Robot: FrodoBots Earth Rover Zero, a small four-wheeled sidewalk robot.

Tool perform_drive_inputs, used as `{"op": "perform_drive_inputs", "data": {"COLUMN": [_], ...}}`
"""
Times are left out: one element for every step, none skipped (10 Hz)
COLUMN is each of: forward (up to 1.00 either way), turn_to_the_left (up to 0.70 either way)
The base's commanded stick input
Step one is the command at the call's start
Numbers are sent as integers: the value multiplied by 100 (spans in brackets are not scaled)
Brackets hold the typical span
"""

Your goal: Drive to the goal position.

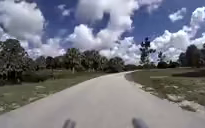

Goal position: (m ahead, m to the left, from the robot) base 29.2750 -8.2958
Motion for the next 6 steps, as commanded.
{"op": "perform_drive_inputs", "data": {"forward": [70,70,70,70,70,70], "turn_to_the_left": [0,0,0,0,0,0]}}
